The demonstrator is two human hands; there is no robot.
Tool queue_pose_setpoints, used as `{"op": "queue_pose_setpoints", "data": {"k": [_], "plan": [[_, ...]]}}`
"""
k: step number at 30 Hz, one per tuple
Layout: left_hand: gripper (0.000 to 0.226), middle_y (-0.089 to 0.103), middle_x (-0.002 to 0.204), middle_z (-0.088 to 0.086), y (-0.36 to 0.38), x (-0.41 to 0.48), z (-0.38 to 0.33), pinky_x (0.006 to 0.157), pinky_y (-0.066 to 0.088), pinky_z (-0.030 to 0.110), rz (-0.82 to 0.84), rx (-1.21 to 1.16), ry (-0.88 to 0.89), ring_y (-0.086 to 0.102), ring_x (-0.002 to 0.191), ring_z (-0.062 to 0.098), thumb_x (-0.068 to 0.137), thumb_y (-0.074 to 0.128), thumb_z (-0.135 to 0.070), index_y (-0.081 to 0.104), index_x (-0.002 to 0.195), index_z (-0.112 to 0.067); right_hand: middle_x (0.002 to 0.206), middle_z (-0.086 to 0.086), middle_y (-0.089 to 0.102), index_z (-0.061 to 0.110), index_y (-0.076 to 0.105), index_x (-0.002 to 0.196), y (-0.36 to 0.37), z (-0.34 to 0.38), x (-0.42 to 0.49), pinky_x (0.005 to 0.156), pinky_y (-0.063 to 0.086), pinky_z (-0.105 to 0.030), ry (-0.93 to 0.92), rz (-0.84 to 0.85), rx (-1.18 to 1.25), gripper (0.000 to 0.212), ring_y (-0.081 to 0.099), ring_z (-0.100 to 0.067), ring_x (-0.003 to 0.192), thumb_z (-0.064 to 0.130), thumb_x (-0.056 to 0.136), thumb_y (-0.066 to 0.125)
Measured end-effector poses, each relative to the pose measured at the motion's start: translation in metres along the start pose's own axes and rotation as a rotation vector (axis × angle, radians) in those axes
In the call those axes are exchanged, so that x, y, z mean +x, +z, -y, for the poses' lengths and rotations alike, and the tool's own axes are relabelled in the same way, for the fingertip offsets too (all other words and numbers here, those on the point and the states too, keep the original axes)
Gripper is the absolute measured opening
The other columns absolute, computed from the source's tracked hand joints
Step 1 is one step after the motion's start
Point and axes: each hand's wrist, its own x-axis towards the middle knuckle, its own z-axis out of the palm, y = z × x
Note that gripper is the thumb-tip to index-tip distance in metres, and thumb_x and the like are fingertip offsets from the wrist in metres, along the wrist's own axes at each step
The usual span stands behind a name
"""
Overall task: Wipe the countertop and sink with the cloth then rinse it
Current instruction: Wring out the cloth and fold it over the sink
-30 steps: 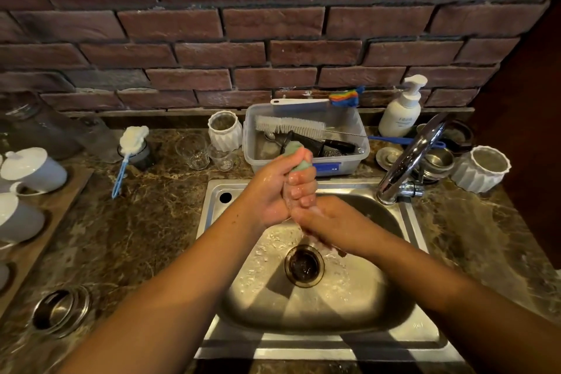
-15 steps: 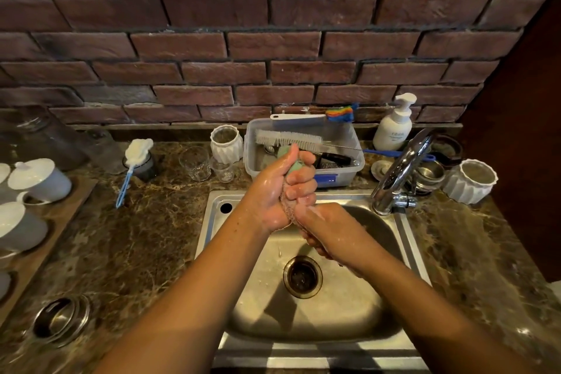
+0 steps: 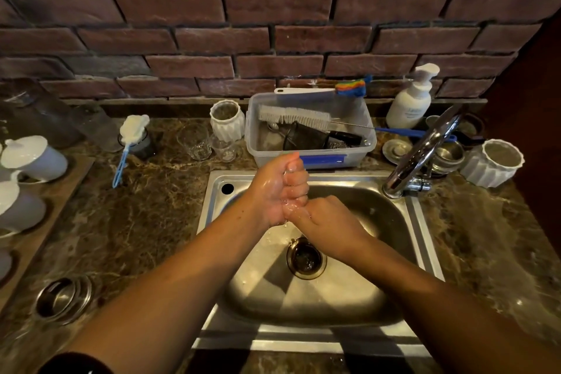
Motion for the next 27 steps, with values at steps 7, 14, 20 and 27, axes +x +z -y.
{"op": "queue_pose_setpoints", "data": {"k": [7,14,20,27], "plan": [[0.055,0.034,0.043,-0.007,-0.001,-0.003,0.002,0.035,0.022,0.017,-0.042,0.035,0.02,0.027,0.032,0.006,0.106,0.041,-0.031,0.046,0.052,-0.022,0.062,-0.009,0.058,0.018,0.057,0.063,0.008,-0.003,0.001,0.068,0.048,-0.042,0.063,0.013,0.103,0.046,0.056,-0.021,0.064,0.039,0.103,0.043],[0.037,0.045,0.054,-0.003,0.009,-0.047,-0.005,0.046,0.04,0.023,0.061,-0.052,0.113,0.043,0.044,0.009,0.104,0.047,-0.035,0.055,0.073,-0.017,0.065,-0.001,0.06,0.014,0.065,0.088,-0.006,0.025,-0.029,0.055,0.047,-0.028,0.218,0.119,0.534,0.045,0.052,-0.012,0.052,0.054,0.099,0.048],[0.036,0.068,0.094,0.014,0.01,-0.12,0.01,0.085,0.053,0.043,0.162,-0.194,0.258,0.067,0.089,0.027,0.094,0.057,-0.032,0.06,0.118,-0.006,0.101,-0.005,0.07,0.023,0.052,0.118,-0.004,0.057,-0.091,0.063,0.058,-0.031,0.096,-0.034,0.547,0.034,0.071,-0.02,0.076,0.028,0.091,0.071],[0.06,0.061,0.138,0.023,0.012,-0.177,0.031,0.106,0.043,0.052,0.255,-0.154,0.285,0.057,0.13,0.037,0.097,0.054,-0.032,0.042,0.149,-0.005,0.076,-0.008,0.071,0.012,0.067,0.101,-0.003,0.088,-0.142,0.05,0.047,-0.024,-0.065,-0.322,0.654,0.008,0.061,-0.017,0.059,0.017,0.095,0.066]]}}
